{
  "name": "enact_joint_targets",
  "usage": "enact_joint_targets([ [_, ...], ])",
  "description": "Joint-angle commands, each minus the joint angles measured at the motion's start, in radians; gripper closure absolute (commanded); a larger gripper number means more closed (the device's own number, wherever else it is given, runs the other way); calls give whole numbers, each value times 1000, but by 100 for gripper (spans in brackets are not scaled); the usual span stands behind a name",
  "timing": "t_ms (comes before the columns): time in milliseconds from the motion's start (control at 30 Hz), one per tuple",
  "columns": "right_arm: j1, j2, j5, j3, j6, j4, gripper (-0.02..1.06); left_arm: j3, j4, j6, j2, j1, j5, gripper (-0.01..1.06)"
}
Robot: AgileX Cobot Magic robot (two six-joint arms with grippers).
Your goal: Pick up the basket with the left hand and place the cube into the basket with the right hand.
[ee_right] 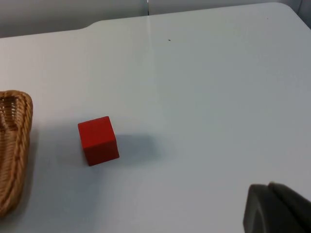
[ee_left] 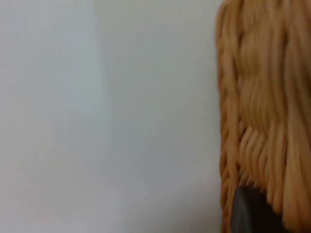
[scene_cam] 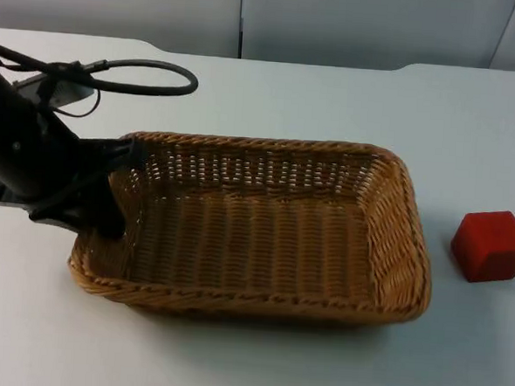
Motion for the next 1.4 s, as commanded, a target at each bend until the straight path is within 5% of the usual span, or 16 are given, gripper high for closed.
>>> enact_joint_targets([
  [0, 3, -3, -7, 8, -7, 4, 105, 1, -13, 29, 3, -7, -19, 105],
  [300, 3, -3, -7, 8, -7, 4, 105, -10, -20, 22, -3, 3, 16, 105],
  [433, 3, -3, -7, 8, -7, 4, 105, -84, -35, 9, -36, 55, 129, 105],
  [933, 3, -3, -7, 8, -7, 4, 105, -103, -37, -23, -113, 91, 135, 105],
  [1367, 3, -3, -7, 8, -7, 4, 105, -105, -42, -51, -113, 148, 274, 105],
])
